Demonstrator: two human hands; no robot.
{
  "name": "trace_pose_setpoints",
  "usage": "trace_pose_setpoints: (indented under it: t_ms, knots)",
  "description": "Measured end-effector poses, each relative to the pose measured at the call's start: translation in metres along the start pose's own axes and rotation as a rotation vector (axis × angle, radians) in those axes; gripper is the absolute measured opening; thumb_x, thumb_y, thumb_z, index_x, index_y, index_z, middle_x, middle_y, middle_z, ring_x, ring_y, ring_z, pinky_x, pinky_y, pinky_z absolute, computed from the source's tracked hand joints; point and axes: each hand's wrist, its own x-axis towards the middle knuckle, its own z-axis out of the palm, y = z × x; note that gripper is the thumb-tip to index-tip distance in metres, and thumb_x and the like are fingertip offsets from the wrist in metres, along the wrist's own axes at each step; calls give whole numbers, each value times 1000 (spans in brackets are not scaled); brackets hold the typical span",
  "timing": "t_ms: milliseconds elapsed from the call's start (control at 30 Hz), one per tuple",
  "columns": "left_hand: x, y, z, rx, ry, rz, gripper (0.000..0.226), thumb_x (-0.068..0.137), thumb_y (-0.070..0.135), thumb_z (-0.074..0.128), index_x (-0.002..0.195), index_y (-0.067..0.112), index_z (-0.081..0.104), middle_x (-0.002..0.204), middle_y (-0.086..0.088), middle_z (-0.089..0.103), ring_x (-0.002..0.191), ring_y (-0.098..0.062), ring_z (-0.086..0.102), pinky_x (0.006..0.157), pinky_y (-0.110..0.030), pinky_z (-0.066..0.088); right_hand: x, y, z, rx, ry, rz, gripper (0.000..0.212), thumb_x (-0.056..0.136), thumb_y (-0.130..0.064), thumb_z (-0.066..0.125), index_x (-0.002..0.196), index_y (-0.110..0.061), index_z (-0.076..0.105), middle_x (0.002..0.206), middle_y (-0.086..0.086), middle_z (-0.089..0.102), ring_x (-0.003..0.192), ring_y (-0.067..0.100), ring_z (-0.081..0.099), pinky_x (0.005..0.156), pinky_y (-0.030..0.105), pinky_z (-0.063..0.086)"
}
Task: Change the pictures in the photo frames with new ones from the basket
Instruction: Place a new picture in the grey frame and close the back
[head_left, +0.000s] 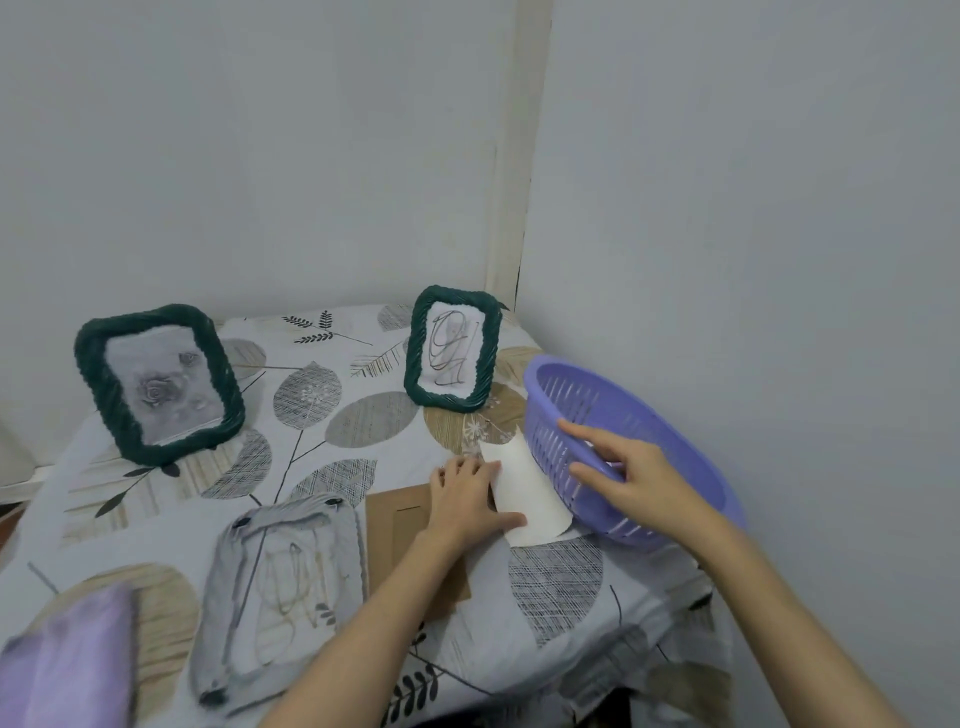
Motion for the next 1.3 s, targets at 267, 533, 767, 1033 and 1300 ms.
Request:
trace_pose_setpoints:
  t_ms: [267,533,767,1033,1300]
  knots:
    - [-1,-2,2,105,-192,107,48,88,56,40,135,50,30,155,3,16,144,-27,-8,109,-59,-5,6,-2,-1,-17,47,3,44,89,-19,59,131,-26,49,116,-1,64,108,17,59,84,15,41]
    - [6,-8,-2,-57,-183,54,84,85,54,51,147,33,-2,154,7,20,145,-20,-3,111,-54,-7,2,-6,13,-129,9,-47,45,90,-16,58,133,-20,47,124,3,60,115,18,54,90,14,36]
    - [-2,0,-36,-1013,88,-12,42,100,34,18,142,30,25,138,3,41,127,-11,39,103,-24,25,-8,-3,56,-340,-123,-35,52,93,-28,49,141,-35,30,120,9,60,111,29,52,92,38,42]
    - [5,1,-37,-930,49,34,52,80,25,70,129,25,50,132,0,52,119,-17,49,95,-30,43,-10,-6,36,-21,-161,120,47,89,-27,58,133,-35,43,109,-12,56,86,7,56,84,21,44]
    - [-9,4,-45,-1023,89,79,62,68,24,78,125,28,54,130,6,55,122,-13,48,96,-35,43,36,49,9,-215,-57,556,118,62,-29,85,146,-17,3,146,22,20,134,36,28,107,44,32]
